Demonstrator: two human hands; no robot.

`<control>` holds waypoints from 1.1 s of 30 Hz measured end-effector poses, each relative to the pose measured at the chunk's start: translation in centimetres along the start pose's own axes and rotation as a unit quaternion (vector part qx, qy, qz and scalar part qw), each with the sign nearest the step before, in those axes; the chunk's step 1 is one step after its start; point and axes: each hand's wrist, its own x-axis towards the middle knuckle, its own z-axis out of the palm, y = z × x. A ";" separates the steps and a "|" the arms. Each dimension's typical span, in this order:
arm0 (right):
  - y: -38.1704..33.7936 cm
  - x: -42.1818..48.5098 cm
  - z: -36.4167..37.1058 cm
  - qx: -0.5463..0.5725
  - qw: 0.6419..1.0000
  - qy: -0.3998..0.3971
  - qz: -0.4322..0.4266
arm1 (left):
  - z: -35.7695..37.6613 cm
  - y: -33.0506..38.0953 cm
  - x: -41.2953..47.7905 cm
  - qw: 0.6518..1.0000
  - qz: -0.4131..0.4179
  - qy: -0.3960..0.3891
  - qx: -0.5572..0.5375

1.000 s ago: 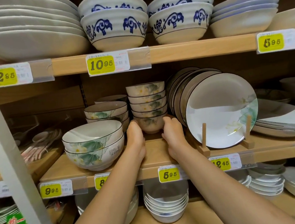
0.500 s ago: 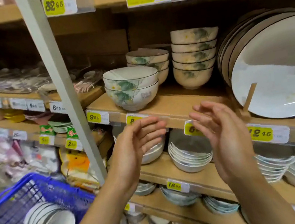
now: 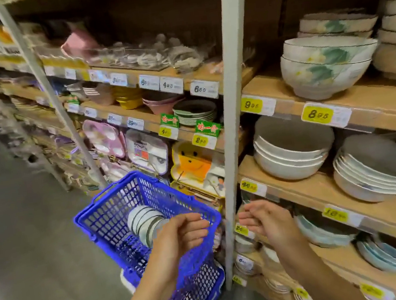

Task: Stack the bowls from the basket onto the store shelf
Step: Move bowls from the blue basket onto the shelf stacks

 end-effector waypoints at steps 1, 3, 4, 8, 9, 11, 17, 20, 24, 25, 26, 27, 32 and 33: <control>1.0 0.0 2.0 -0.008 1.000 -0.012 0.016 | -2.2 0.1 0.4 1.000 -0.010 0.016 0.012; 3.1 0.1 5.7 -0.028 0.998 -0.037 0.049 | -6.4 0.1 1.3 0.998 -0.027 0.040 0.037; 4.1 0.3 7.4 -0.039 0.996 -0.047 0.062 | -8.4 0.1 1.9 0.997 -0.035 0.047 0.048; 7.6 2.0 12.7 -0.063 0.988 -0.064 0.129 | -14.5 -0.1 4.8 0.990 -0.082 0.069 0.087; 8.3 2.5 13.7 -0.068 0.985 -0.066 0.145 | -15.6 -0.2 5.6 0.989 -0.094 0.073 0.091; 9.8 3.8 15.1 -0.091 0.978 -0.068 0.176 | -17.4 -0.4 7.5 0.985 -0.114 0.075 0.106; 13.5 9.3 18.6 -0.109 0.958 -0.085 0.249 | -20.3 -1.3 14.4 0.969 -0.156 0.080 0.176; 16.2 12.4 20.2 -0.114 0.945 -0.095 0.290 | -20.9 -1.9 18.1 0.960 -0.178 0.074 0.202; 19.0 15.6 22.0 -0.112 0.923 -0.086 0.358 | -20.5 -2.1 21.9 0.948 -0.171 0.035 0.266; 19.7 16.3 22.4 -0.110 0.919 -0.079 0.371 | -20.4 -2.1 22.9 0.942 -0.170 0.028 0.289; 20.4 17.0 22.7 -0.101 0.916 -0.067 0.383 | -20.3 -2.4 24.0 0.935 -0.169 0.023 0.310; 21.0 17.5 23.0 -0.091 0.912 -0.049 0.396 | -20.1 -2.5 25.0 0.925 -0.172 0.014 0.340; 24.7 19.7 25.2 -0.062 0.899 0.020 0.433 | -19.7 -5.7 30.2 0.842 -0.173 -0.063 0.506; 25.3 20.0 25.7 -0.059 0.899 0.042 0.432 | -19.6 -6.3 30.9 0.830 -0.178 -0.078 0.523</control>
